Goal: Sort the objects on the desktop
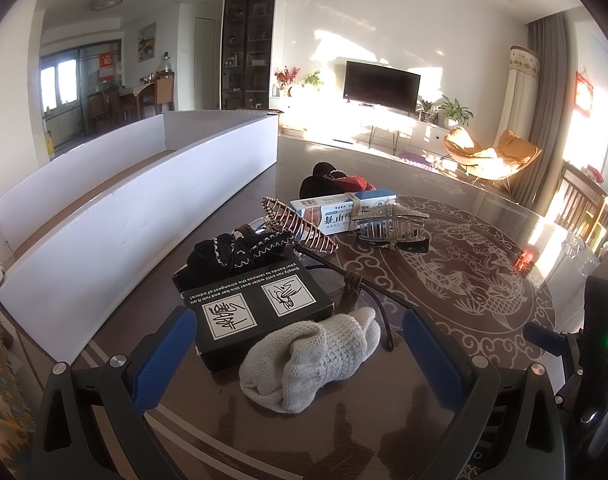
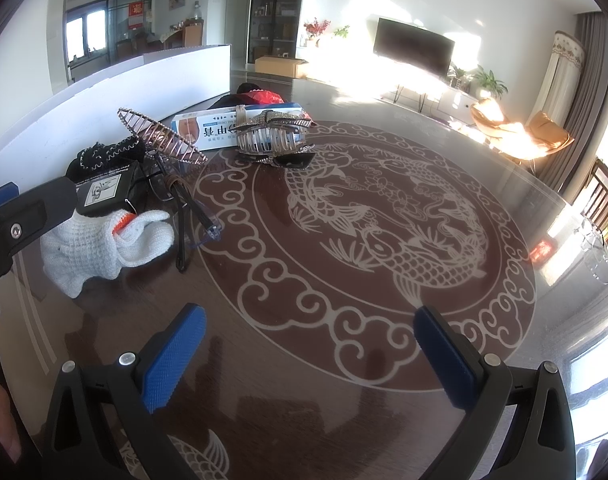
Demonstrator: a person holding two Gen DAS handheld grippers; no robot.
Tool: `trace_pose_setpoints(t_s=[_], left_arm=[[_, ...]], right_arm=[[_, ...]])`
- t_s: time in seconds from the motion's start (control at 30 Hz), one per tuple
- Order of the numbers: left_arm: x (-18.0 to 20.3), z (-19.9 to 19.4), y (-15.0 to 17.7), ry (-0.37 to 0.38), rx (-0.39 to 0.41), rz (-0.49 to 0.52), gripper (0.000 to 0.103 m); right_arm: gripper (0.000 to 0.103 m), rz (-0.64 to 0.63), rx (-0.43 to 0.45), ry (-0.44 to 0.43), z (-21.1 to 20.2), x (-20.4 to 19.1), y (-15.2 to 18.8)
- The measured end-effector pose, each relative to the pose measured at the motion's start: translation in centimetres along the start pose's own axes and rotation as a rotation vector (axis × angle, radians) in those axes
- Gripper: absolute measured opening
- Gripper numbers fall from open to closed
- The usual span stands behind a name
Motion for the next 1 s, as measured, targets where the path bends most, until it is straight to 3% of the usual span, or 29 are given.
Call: trace_pose_setpoints(t_s=[1.0], left_arm=[[-1.4, -2.0, -0.2, -0.022, 0.072, 0.013, 0.103]], right_arm=[[0.103, 0.012, -0.031, 0.002, 0.1, 0.5, 0.5]])
Point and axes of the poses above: each gripper's, at about its wrist camera, not at the fingertips, and z roughly the way its jaws point, x to its right, y to its underside, the point moved 10 cm from there along z, roughly the way its jaws point, and after that the axes turned 1 degree about z, right-handed, at the moved point
